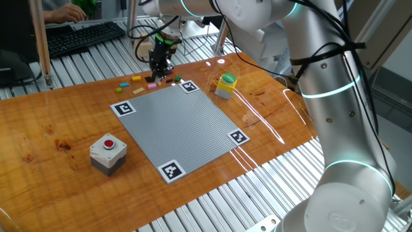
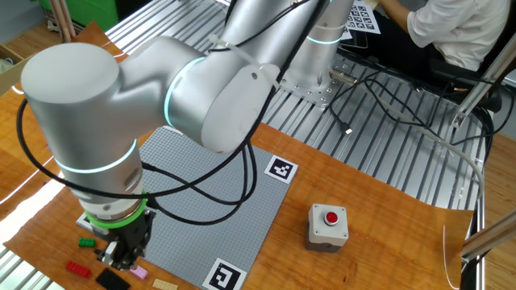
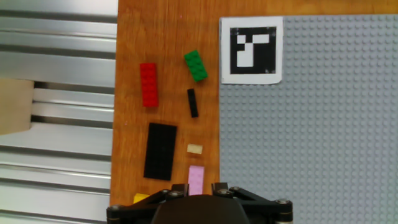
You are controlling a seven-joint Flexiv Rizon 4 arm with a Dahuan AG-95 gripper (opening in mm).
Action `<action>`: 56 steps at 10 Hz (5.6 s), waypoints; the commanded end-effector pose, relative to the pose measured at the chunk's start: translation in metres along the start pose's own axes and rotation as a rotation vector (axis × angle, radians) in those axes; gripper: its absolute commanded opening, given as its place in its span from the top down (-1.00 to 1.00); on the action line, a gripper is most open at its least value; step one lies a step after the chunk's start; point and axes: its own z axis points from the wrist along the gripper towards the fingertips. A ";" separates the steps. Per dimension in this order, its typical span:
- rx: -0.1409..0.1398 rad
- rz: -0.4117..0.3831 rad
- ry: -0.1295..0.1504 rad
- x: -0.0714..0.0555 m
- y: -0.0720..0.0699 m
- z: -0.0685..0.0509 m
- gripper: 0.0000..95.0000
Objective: Build with small Lego blocks
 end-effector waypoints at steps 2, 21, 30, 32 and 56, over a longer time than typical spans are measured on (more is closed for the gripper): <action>-0.019 0.015 0.000 0.001 0.003 0.005 0.60; -0.027 -0.017 -0.016 0.000 0.008 0.029 0.20; -0.024 -0.036 -0.038 0.003 -0.005 0.034 0.20; -0.024 -0.040 -0.039 0.003 -0.004 0.034 0.20; -0.048 -0.342 -0.066 0.021 0.001 0.001 1.00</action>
